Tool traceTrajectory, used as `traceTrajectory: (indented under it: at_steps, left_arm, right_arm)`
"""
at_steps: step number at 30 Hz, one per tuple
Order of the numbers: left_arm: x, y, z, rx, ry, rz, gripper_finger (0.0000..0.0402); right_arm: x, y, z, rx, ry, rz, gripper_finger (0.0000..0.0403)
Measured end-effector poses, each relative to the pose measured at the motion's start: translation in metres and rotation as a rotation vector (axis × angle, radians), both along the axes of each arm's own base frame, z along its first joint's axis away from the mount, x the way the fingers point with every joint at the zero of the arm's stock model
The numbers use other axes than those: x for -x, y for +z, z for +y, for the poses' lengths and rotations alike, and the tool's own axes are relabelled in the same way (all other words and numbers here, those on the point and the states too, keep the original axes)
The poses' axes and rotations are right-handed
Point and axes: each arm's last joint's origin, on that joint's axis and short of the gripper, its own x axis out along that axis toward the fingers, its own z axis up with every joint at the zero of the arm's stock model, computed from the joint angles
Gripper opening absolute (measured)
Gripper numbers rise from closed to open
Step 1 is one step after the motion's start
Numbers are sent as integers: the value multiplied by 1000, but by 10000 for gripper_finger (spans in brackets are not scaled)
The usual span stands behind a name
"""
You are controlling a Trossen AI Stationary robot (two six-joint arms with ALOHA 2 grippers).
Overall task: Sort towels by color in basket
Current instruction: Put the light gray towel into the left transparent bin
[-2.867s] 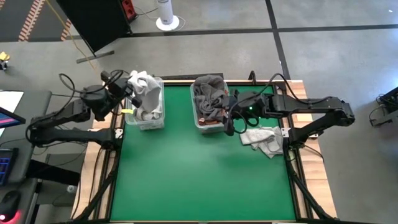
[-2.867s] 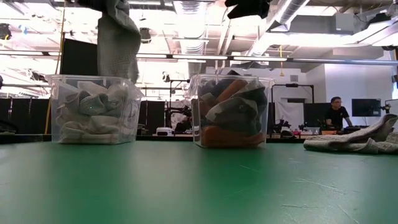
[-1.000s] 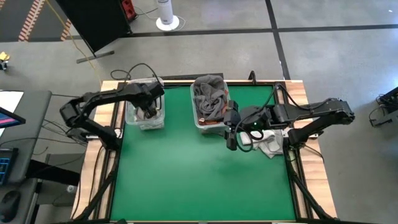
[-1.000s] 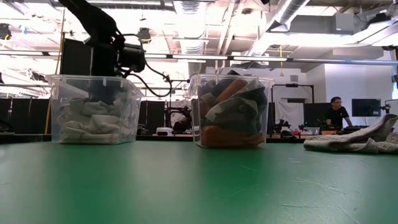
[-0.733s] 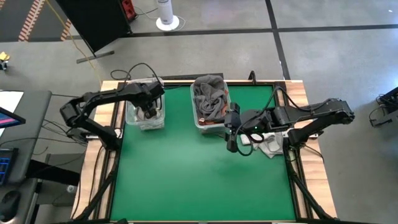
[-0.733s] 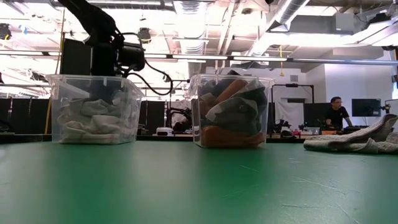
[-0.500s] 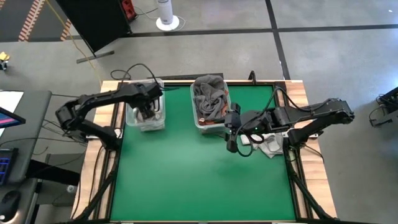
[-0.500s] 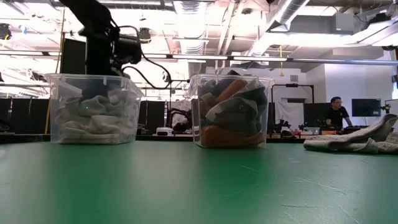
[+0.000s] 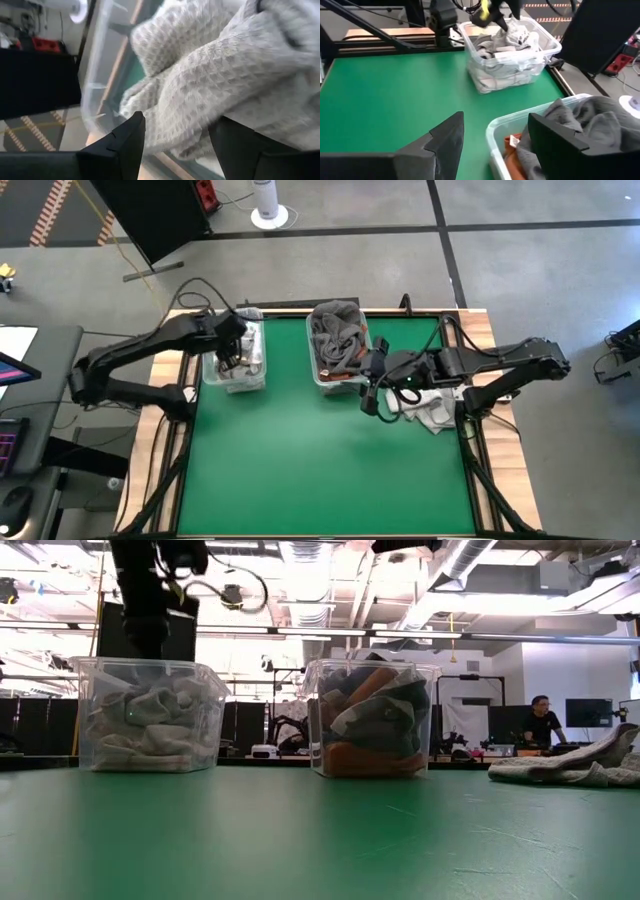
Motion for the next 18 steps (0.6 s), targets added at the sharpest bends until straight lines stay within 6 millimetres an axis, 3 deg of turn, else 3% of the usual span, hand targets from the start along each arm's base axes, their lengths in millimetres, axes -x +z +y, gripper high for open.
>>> traceTrajectory:
  at_steps: [5,9,14,18]
  left_arm:
    - [12,29,-12,-24,-52,-144,209]
    - [18,42,-19,21,-136,-277,209]
    - [16,45,-18,48,-142,-372,209]
    - [4,26,-4,43,-102,-369,208]
  right_arm:
    - [-1,0,-6,8,-17,2,249]
    - [-1,0,-9,18,-23,5,249]
    - [-1,1,-11,19,-29,-3,249]
    - [-2,2,-10,21,-24,-18,249]
